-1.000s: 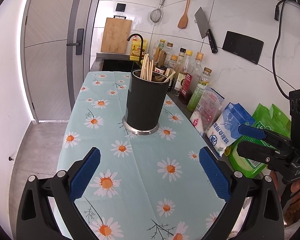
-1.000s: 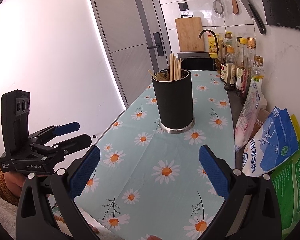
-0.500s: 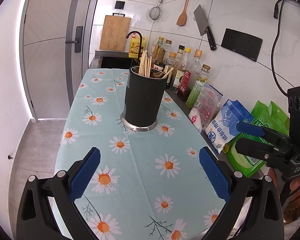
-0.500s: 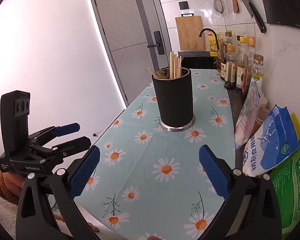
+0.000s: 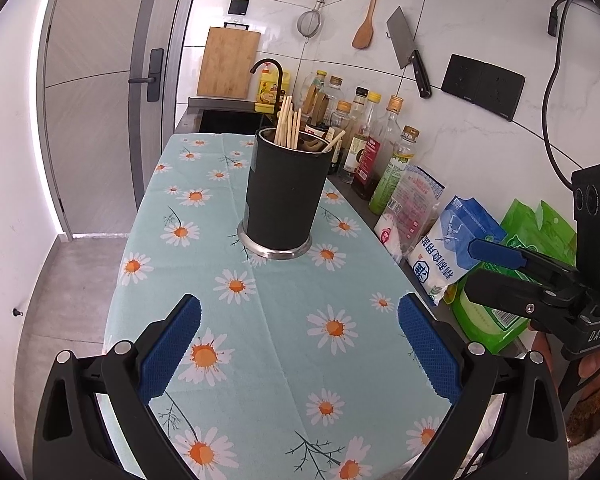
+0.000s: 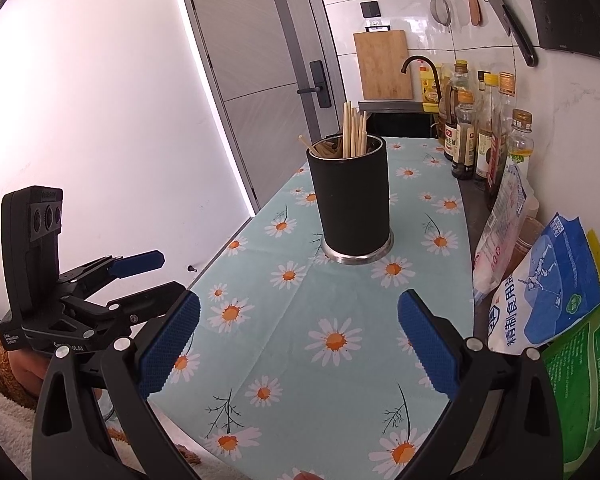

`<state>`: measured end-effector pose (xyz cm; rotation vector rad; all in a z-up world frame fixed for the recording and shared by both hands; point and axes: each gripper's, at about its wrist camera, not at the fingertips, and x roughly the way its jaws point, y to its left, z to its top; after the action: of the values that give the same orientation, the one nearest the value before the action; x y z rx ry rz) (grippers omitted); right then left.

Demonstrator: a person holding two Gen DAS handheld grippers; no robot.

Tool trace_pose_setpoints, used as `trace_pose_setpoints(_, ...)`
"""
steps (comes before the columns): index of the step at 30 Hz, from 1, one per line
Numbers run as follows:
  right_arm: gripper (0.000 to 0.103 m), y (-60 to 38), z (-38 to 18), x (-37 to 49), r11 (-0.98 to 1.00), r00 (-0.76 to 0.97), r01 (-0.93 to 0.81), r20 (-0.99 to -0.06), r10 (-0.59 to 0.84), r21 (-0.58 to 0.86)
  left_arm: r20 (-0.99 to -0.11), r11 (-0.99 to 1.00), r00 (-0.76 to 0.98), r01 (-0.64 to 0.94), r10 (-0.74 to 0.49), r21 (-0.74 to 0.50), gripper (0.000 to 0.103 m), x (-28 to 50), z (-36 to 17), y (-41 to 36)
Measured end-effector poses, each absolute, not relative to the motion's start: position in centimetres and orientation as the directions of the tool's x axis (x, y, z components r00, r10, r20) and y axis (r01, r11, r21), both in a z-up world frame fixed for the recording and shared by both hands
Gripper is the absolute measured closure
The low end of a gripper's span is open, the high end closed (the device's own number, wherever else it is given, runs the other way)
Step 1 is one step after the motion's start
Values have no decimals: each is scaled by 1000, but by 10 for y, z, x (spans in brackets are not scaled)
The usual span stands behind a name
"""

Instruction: Organize utensils

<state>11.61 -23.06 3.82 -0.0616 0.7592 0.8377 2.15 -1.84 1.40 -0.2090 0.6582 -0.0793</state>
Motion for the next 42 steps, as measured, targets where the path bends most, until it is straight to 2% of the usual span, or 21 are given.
trace_pose_setpoints(42, 5, -234, 34, 113, 693, 424, -679, -641, 640, 243, -606, 976, 784, 0, -136, -218, 6, 17, 13, -20)
